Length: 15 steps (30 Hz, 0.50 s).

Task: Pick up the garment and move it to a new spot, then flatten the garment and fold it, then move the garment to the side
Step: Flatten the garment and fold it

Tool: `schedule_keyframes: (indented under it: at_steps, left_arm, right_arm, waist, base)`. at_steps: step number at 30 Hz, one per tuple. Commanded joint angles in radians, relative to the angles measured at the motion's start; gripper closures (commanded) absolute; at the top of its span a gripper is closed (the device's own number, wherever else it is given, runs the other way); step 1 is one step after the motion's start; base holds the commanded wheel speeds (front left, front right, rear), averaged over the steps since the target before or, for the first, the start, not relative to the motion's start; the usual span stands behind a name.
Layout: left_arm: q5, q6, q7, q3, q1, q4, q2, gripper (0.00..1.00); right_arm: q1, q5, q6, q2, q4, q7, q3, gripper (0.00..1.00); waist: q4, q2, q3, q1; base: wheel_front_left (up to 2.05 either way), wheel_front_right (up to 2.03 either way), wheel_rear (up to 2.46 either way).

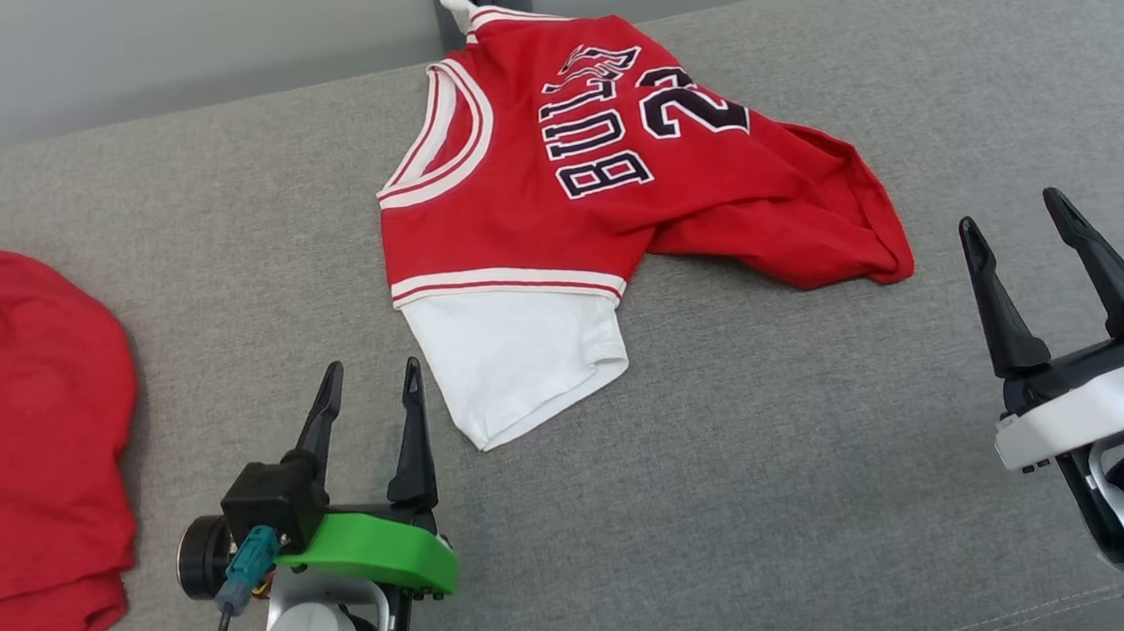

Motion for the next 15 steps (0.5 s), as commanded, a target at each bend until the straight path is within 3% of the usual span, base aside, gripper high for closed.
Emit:
schedule_keyframes:
  at_steps: [1, 9, 15]
  left_arm:
    - [0.005, 0.005, -0.001, 0.000, 0.000, 0.006, 0.004, 0.00]
    - [0.004, 0.009, -0.001, -0.059, -0.055, 0.153, 0.004, 0.00]
    - [-0.026, 0.061, 0.027, -0.093, -0.112, 0.319, 0.005, 0.00]
  right_arm:
    - [0.000, -0.005, -0.001, 0.285, -0.011, -0.003, -0.006, 0.00]
    - [-0.013, -0.019, -0.001, 0.303, -0.033, -0.003, -0.006, 0.00]
    - [-0.015, -0.022, -0.001, 0.309, -0.038, -0.003, -0.017, 0.00]
  waist:
    - [-0.032, 0.0000, -0.010, 0.0000]
    - [-0.075, 0.0000, 0.022, 0.0000]
    - [-0.096, 0.0000, 0.043, 0.0000]
  base:
    - [0.00, 0.00, 0.00]
    - [0.00, 0.00, 0.00]
    - [0.00, 0.00, 0.00]
